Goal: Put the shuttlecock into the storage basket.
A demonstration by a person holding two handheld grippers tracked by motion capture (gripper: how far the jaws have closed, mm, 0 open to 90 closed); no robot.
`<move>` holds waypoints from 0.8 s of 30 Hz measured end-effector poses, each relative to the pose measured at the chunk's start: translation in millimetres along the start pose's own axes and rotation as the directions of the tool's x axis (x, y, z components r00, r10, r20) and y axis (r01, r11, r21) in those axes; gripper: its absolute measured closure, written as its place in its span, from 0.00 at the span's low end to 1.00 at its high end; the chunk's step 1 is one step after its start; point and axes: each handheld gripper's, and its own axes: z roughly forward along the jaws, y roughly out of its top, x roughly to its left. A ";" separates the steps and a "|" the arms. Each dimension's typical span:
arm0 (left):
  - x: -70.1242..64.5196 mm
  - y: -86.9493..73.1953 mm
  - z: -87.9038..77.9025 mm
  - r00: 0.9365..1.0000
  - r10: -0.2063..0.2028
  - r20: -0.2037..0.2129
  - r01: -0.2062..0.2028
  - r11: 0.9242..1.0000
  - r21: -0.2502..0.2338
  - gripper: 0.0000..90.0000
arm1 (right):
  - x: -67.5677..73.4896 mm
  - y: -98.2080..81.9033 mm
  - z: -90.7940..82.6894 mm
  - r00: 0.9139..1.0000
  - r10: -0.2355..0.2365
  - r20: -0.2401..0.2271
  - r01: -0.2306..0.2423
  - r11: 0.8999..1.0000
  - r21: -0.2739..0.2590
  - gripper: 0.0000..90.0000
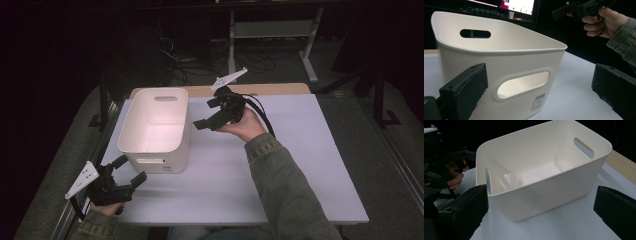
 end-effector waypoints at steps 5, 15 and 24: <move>0.4 0.2 0.6 1.000 0.006 0.006 -0.006 1.000 -0.001 0.00 | -3.1 -7.8 -7.8 1.000 0.011 0.007 -0.011 1.000 -0.002 0.00; -0.6 0.1 1.0 1.000 -0.003 -0.001 0.003 1.000 0.006 0.00 | -11.3 -29.1 -20.6 0.999 0.038 0.020 -0.037 0.999 -0.030 0.00; 0.1 0.0 0.8 1.000 0.001 -0.005 -0.001 1.000 0.008 0.00 | -9.9 -43.0 -32.5 0.998 0.042 0.042 -0.041 0.998 -0.038 0.00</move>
